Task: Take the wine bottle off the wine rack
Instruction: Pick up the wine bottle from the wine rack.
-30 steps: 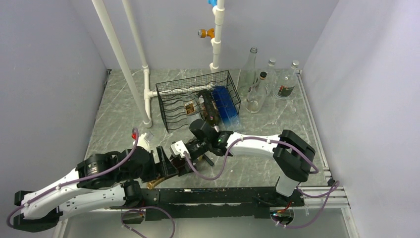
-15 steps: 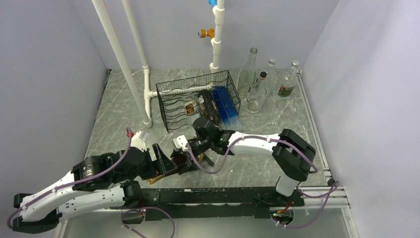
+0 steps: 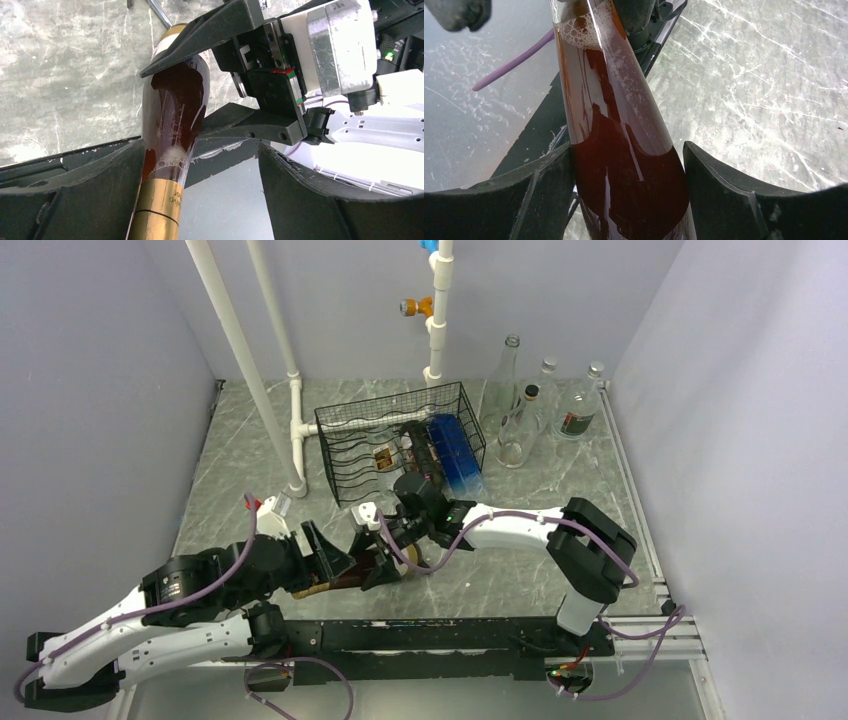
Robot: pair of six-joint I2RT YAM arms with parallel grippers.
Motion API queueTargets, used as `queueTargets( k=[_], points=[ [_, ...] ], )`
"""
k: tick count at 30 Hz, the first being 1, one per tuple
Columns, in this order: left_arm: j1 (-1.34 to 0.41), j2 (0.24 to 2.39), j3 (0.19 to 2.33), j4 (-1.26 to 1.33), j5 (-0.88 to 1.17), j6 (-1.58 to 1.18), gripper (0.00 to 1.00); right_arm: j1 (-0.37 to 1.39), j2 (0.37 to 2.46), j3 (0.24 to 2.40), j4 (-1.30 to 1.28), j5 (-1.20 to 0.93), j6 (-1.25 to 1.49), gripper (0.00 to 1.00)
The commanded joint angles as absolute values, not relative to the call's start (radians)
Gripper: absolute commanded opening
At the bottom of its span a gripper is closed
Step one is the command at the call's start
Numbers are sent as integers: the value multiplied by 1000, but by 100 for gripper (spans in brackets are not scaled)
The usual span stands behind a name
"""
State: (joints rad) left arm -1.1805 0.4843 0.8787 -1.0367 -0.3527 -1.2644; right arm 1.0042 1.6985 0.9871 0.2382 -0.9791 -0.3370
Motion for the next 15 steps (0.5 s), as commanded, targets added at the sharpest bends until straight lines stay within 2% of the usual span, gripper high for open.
queueTargets(
  k=[1, 12, 15],
  points=[
    [-1185, 445, 893, -923, -291, -1285, 85, 973, 1696, 1009, 362, -923, -213, 51],
    [-1186, 455, 915, -1001, -299, -1311, 85, 963, 1709, 1017, 354, -878, -192, 50],
    [-1186, 462, 930, -1025, -315, -1308, 80, 960, 1711, 1019, 358, -872, -176, 50]
  ],
)
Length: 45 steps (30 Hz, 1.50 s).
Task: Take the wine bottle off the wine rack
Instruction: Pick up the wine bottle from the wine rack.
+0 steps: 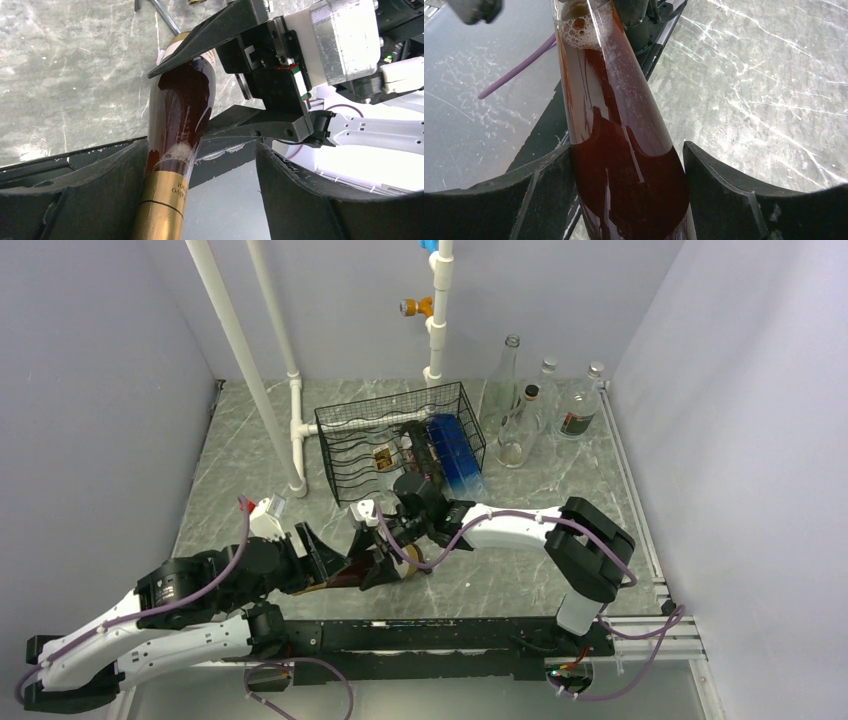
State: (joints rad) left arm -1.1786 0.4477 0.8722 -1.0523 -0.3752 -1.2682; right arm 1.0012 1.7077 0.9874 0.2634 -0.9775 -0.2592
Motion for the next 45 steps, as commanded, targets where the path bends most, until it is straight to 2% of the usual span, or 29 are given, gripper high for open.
queueTargets(
  k=[1, 9, 19, 29, 31, 34, 38, 45],
  points=[
    [-1185, 466, 934, -1032, -320, -1305, 79, 958, 1711, 1017, 363, -870, -168, 50],
    [-1186, 495, 972, -1076, -368, -1276, 78, 931, 1710, 1007, 396, -859, -113, 49],
    [-1186, 543, 1024, -1105, -472, -1221, 72, 927, 1712, 1003, 406, -871, -103, 49],
    [-1185, 620, 1080, -1147, -535, -1205, 51, 920, 1713, 1003, 405, -882, -105, 50],
    [-1186, 633, 1095, -1157, -548, -1196, 43, 920, 1711, 1002, 407, -886, -107, 50],
    [-1185, 655, 1121, -1163, -557, -1178, 24, 920, 1707, 1002, 402, -889, -116, 51],
    [-1186, 677, 1152, -1143, -550, -1133, 0, 920, 1703, 1007, 391, -913, -130, 57],
    [-1186, 739, 1210, -1097, -493, -1058, 0, 923, 1683, 1050, 280, -996, -190, 87]
  ],
)
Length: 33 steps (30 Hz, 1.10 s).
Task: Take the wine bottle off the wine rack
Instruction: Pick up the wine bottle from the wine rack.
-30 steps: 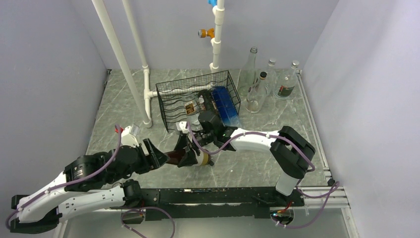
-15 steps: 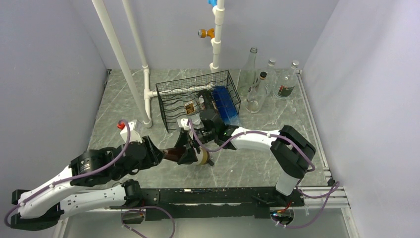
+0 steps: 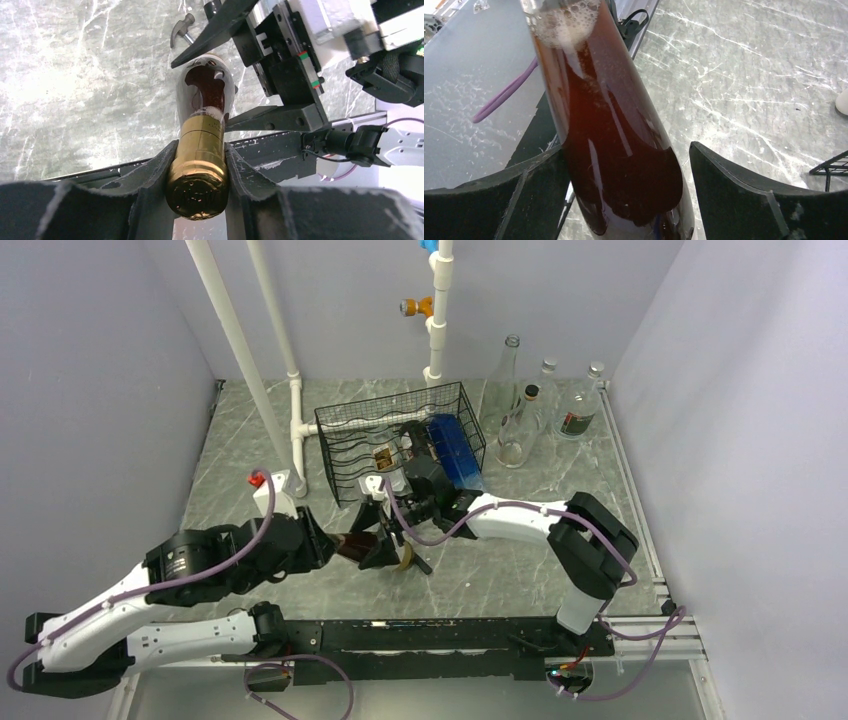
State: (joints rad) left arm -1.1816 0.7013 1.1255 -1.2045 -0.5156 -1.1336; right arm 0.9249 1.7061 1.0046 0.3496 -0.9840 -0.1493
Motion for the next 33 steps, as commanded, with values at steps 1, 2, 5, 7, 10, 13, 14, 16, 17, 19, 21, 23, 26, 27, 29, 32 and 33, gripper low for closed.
queueTargets(
  k=[1, 2, 5, 7, 10, 13, 14, 16, 17, 19, 21, 23, 26, 27, 29, 32, 33],
  points=[
    [-1185, 757, 1225, -1095, -481, -1047, 0, 924, 1679, 1058, 263, -1007, -201, 90],
    [-1185, 777, 1241, -1093, -469, -1034, 0, 926, 1676, 1066, 247, -1017, -208, 91],
    [-1185, 840, 1295, -1102, -444, -1000, 0, 928, 1663, 1092, 204, -1039, -221, 93],
    [-1186, 887, 1344, -1126, -439, -981, 0, 928, 1651, 1099, 195, -1048, -218, 94],
    [-1185, 942, 1392, -1156, -432, -958, 0, 927, 1626, 1111, 175, -1057, -221, 94],
    [-1186, 976, 1421, -1172, -424, -946, 0, 920, 1595, 1110, 182, -1081, -203, 92],
    [-1186, 985, 1431, -1176, -425, -943, 0, 916, 1585, 1106, 194, -1090, -190, 91],
    [-1186, 996, 1446, -1182, -426, -938, 0, 905, 1566, 1097, 226, -1115, -160, 88],
    [-1186, 998, 1451, -1183, -427, -936, 0, 899, 1554, 1091, 244, -1131, -148, 86],
    [-1186, 1001, 1457, -1177, -424, -932, 0, 891, 1541, 1082, 274, -1151, -128, 81],
    [-1186, 1007, 1460, -1171, -418, -928, 0, 890, 1536, 1086, 265, -1166, -136, 75],
    [-1186, 1016, 1465, -1166, -415, -923, 0, 890, 1533, 1089, 266, -1176, -136, 69],
    [-1186, 1021, 1467, -1153, -409, -919, 0, 891, 1531, 1088, 272, -1179, -130, 66],
    [-1184, 1020, 1466, -1148, -406, -918, 0, 892, 1532, 1086, 277, -1178, -125, 66],
    [-1186, 1020, 1463, -1138, -403, -917, 0, 896, 1535, 1081, 295, -1172, -107, 66],
    [-1185, 1020, 1460, -1129, -400, -917, 0, 910, 1546, 1078, 305, -1160, -97, 68],
    [-1186, 1021, 1462, -1127, -399, -916, 0, 917, 1552, 1079, 307, -1156, -94, 68]
  ],
)
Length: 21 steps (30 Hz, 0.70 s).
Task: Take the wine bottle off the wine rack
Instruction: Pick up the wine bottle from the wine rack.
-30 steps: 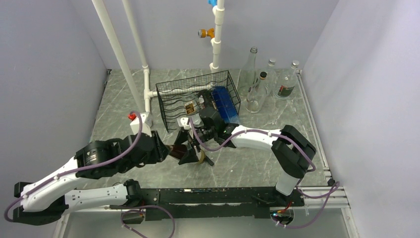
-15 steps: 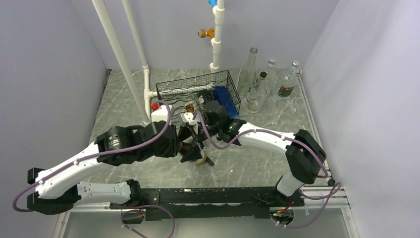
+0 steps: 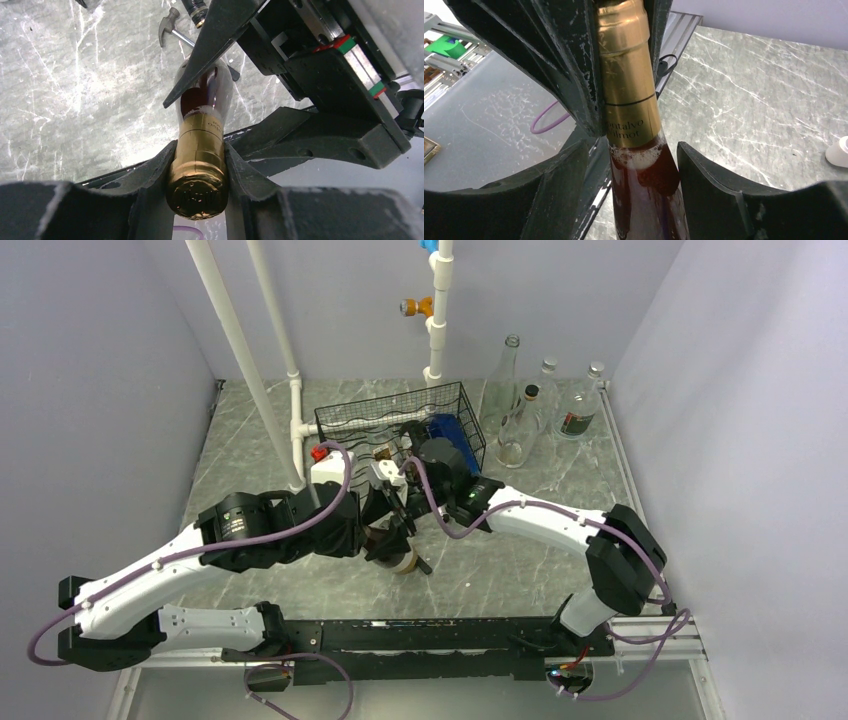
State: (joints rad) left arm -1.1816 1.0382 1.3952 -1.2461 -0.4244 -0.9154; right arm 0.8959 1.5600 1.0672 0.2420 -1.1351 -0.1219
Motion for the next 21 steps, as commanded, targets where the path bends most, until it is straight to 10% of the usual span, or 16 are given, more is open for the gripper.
queueTargets(
  k=[1, 9, 17, 21],
  points=[
    [-1186, 1022, 1463, -1125, -397, -914, 0, 924, 1558, 1080, 311, -1153, -88, 68],
    [-1186, 1008, 1443, -1107, -396, -920, 0, 943, 1575, 1083, 315, -1134, -86, 63],
    [-1185, 991, 1428, -1104, -396, -926, 0, 951, 1588, 1112, 254, -1160, -138, 25],
    [-1186, 946, 1407, -1080, -397, -932, 24, 951, 1582, 1128, 209, -1177, -165, 7]
  ],
)
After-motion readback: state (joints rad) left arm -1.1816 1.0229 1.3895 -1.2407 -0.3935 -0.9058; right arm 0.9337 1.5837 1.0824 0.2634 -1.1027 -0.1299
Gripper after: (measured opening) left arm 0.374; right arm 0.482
